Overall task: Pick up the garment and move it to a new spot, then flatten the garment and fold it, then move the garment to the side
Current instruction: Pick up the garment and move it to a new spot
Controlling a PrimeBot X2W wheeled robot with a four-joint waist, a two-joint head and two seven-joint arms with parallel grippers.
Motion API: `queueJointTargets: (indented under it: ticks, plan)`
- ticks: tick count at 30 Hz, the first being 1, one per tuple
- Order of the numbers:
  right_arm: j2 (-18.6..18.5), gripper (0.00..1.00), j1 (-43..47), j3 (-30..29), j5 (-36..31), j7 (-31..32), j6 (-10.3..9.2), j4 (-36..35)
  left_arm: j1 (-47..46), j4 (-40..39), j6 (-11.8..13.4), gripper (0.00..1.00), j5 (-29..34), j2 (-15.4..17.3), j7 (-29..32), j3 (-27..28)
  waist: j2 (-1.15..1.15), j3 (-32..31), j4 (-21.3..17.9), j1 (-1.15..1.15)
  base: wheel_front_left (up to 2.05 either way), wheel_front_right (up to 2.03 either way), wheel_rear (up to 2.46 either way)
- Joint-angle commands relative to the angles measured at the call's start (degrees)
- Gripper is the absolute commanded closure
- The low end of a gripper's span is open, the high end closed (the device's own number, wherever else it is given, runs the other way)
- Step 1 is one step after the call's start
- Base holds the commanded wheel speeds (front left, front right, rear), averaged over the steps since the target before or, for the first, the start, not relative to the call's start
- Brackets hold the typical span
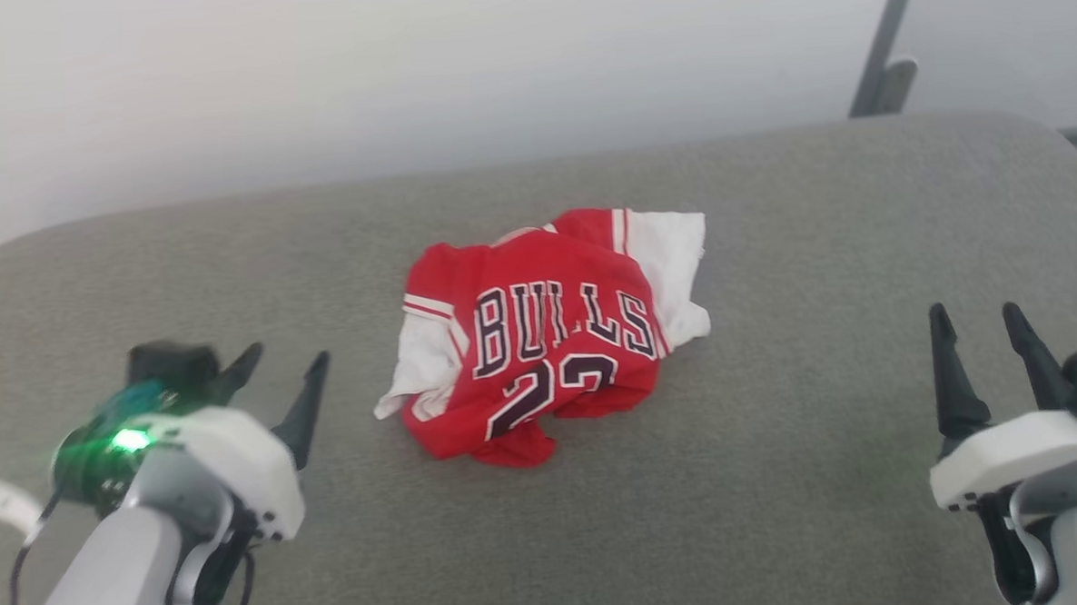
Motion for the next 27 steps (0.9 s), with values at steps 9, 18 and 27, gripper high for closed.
queueJointTargets:
  ticks: [9, 18, 27]
  plan:
    - [-0.66, 0.0, 3.28, -1.65, 0.0, 1.32, 0.0, -2.13, 9.18, -2.65, 2.95, 0.0, -4.07, 1.52, -9.8, 7.2, 0.0, -2.85, 3.72, 0.0, 0.0, 0.0, 0.0]
    - [-0.87, 0.0, 4.91, -1.89, 0.3, 1.76, 0.0, -2.8, 15.81, -4.77, 4.68, 0.0, -5.8, 0.69, -16.1, 10.79, 0.0, -3.32, 5.31, 0.0, 0.0, 0.0, 0.0]
    - [-1.14, 0.0, 5.72, -0.34, 0.7, 2.8, 0.0, -3.31, 17.76, -3.2, 3.82, 0.0, -6.83, 0.09, -19.51, 12.02, 0.0, -3.77, 6.56, 0.0, 0.0, 0.0, 0.0]
